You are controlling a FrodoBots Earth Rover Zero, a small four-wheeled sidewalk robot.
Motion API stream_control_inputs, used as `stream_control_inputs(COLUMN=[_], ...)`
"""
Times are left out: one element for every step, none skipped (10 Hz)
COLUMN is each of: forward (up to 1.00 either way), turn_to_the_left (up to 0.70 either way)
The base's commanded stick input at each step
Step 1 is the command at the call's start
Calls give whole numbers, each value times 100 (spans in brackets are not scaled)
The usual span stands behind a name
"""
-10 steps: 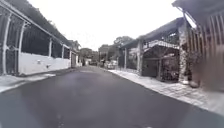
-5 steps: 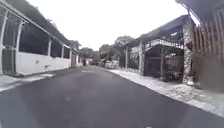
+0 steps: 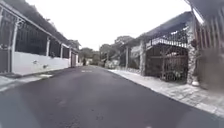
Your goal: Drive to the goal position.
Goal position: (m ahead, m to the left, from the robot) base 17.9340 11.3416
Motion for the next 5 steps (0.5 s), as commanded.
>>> stream_control_inputs(forward=[50, 50, 50, 50, 50], turn_to_the_left=[32, 50, 50, 50, 50])
